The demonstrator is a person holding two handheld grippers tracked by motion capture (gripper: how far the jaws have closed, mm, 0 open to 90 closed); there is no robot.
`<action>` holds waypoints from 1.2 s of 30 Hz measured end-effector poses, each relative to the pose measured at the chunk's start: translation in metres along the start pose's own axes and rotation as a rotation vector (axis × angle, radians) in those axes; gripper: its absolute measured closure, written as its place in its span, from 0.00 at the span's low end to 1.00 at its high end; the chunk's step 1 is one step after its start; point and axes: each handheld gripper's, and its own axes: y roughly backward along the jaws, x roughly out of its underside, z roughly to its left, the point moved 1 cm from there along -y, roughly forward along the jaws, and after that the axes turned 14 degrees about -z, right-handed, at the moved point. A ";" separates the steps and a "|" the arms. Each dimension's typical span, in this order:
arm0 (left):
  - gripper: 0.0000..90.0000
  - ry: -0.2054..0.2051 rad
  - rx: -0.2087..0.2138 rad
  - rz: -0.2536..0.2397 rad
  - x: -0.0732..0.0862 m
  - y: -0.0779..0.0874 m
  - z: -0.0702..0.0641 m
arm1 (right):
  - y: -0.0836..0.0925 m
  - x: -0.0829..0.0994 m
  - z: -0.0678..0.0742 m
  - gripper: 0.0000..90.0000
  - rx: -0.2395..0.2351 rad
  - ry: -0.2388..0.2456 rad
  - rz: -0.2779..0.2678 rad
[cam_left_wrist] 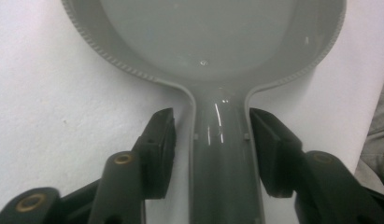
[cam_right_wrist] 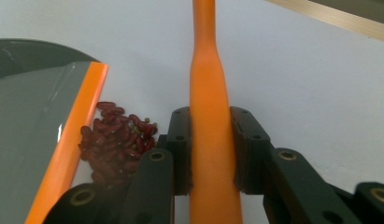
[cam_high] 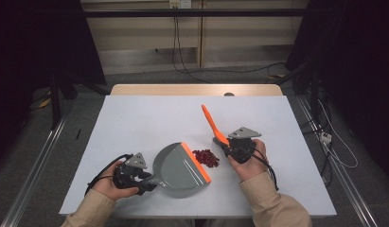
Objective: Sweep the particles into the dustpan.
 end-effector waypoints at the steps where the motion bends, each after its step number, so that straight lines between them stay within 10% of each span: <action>1: 0.64 0.006 0.006 -0.002 0.000 0.000 0.000 | 0.000 0.000 0.001 0.79 -0.008 -0.003 -0.002; 36: 0.69 -0.033 0.051 0.067 -0.011 -0.006 -0.004 | -0.004 -0.001 0.035 0.79 -0.073 -0.033 -0.042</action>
